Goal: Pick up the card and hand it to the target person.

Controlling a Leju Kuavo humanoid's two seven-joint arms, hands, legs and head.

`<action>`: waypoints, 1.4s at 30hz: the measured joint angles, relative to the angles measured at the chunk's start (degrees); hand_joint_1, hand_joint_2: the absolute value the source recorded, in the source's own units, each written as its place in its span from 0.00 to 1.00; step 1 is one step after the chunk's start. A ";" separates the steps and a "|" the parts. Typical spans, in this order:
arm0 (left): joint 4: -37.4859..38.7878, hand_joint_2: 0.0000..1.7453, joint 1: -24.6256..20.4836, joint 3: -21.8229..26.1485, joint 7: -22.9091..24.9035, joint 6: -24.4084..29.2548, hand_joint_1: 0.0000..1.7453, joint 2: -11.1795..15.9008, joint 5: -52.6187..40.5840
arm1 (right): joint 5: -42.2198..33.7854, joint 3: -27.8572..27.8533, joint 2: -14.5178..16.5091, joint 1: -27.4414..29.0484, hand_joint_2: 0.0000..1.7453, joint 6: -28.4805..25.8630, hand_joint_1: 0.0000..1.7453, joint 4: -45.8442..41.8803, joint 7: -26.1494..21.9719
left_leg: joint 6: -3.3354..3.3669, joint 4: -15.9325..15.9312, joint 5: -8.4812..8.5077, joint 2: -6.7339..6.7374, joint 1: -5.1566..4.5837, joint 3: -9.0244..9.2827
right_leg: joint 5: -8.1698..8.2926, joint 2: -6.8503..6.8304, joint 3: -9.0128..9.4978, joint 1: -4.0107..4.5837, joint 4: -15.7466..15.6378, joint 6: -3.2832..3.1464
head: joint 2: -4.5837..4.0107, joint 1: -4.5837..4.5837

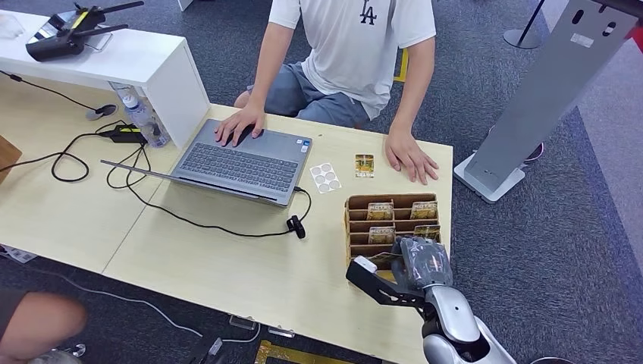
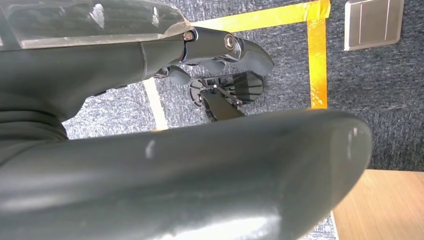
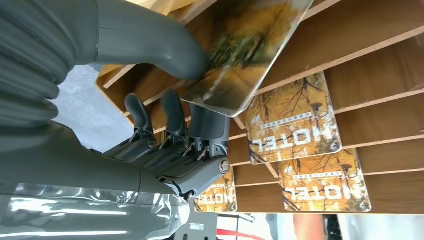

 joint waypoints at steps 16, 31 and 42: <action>0.00 0.00 0.01 0.00 0.00 0.30 0.00 0.00 0.35 | 0.75 -0.07 -0.80 0.06 1.00 0.12 0.77 -5.75 1.34 | 0.00 0.00 0.00 0.01 0.00 0.01 | 0.00 0.01 0.00 0.00 0.00 0.00 | 0.00 0.00; 0.00 0.00 0.01 0.00 -0.20 0.46 0.00 0.00 0.29 | -0.08 -0.15 -1.62 -0.54 1.00 -1.14 0.77 -8.56 1.38 | 0.00 0.00 0.00 0.01 0.00 0.01 | 0.00 0.01 0.00 0.00 0.00 0.00 | 0.00 0.00; 0.00 0.00 0.02 0.00 -0.20 0.55 0.00 -0.02 0.44 | 0.21 -0.75 -2.11 -3.63 1.00 -9.09 0.77 -13.72 0.42 | 0.00 0.00 0.00 0.01 0.00 0.01 | 0.01 0.01 -0.01 0.00 0.01 0.00 | 0.00 -0.01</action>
